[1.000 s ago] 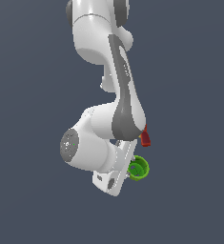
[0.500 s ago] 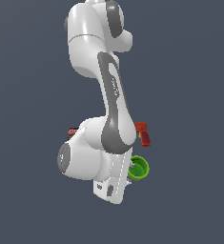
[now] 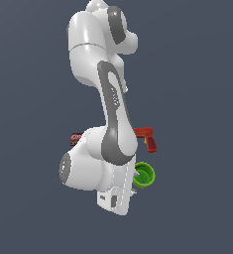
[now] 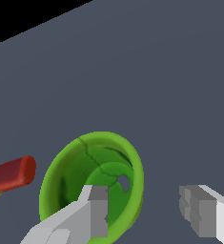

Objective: Pick up a designated object from a clutter of objects.

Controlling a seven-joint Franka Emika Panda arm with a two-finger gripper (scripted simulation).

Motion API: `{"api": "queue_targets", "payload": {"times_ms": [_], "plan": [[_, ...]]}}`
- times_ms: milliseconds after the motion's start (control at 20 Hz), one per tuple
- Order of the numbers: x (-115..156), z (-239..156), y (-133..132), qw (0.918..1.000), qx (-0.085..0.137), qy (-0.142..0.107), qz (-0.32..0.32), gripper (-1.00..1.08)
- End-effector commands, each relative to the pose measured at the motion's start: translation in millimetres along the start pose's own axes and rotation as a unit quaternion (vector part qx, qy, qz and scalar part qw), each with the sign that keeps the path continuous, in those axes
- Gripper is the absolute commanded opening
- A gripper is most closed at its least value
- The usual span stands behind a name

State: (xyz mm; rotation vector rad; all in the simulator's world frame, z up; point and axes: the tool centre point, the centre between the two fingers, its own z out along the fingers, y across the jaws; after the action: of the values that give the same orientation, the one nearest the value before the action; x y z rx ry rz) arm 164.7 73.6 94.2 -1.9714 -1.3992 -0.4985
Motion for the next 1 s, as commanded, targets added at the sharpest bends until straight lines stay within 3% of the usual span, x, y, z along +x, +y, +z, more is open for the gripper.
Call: {"api": "queue_targets", "payload": {"times_ms": [0,550,600,950], "plan": [[0,0,0,1.0000,0.000,0.000,0.000,0.28],[0,30,0,1.0000,0.000,0.001,-0.002,0.28],[0,30,0,1.0000,0.000,0.001,-0.002,-1.00],[0,30,0,1.0000,0.000,0.001,-0.002,-1.00]]}}
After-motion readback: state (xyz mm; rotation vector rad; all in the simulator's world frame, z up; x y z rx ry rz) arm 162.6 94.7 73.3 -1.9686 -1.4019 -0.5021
